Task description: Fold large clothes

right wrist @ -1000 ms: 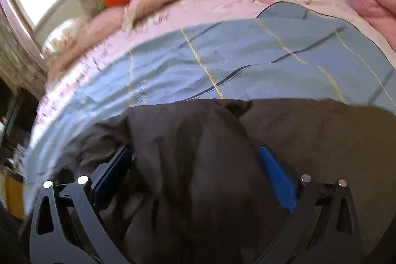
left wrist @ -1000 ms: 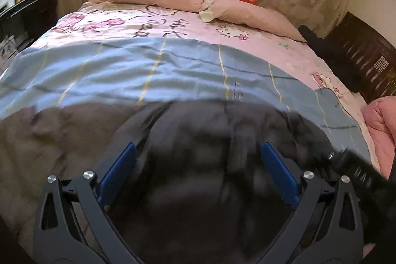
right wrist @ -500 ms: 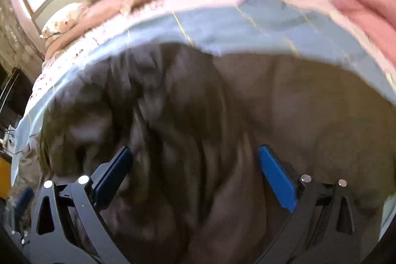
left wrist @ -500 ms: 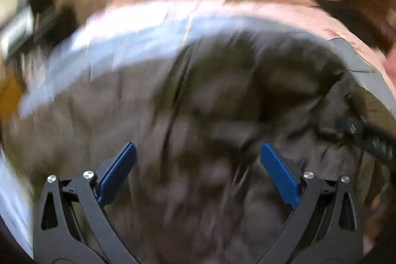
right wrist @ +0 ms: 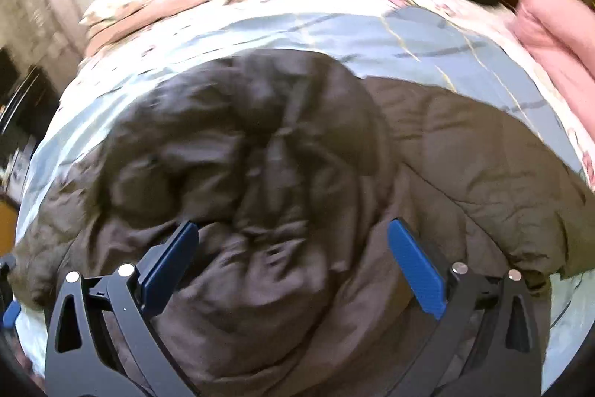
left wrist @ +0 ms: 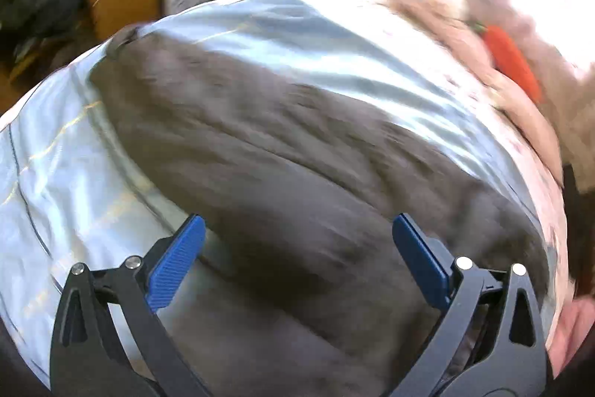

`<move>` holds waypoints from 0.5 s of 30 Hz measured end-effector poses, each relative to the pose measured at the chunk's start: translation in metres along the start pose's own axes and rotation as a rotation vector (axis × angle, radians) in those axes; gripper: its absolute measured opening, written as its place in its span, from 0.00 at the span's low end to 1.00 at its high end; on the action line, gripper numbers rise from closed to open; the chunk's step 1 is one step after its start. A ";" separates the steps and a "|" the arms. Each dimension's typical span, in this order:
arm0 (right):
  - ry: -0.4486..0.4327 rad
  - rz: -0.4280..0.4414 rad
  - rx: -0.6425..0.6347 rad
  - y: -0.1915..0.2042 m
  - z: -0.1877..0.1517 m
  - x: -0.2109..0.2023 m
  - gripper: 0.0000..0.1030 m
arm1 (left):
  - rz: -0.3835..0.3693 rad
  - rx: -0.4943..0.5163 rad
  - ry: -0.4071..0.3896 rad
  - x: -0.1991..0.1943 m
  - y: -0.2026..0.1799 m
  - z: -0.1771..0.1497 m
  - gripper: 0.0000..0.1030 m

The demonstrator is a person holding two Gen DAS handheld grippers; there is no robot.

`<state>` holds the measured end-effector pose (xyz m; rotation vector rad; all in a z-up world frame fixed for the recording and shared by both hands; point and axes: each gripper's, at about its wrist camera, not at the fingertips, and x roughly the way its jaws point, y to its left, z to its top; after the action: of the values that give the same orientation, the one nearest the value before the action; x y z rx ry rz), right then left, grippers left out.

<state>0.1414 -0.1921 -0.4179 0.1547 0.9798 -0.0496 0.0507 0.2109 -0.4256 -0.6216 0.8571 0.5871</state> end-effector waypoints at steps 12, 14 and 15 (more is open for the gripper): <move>0.066 0.046 -0.079 0.050 0.006 0.027 0.99 | 0.113 -0.329 0.031 0.113 0.179 0.087 0.96; 0.080 0.032 -0.110 0.055 0.001 0.031 0.99 | 0.112 -0.235 0.000 0.116 0.161 0.101 0.59; 0.096 0.029 -0.120 0.057 -0.003 0.034 0.99 | 0.101 -0.215 0.006 0.115 0.152 0.103 0.46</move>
<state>0.1642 -0.1346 -0.4421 0.0610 1.0734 0.0436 0.0580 0.4113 -0.5079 -0.7781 0.8407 0.7755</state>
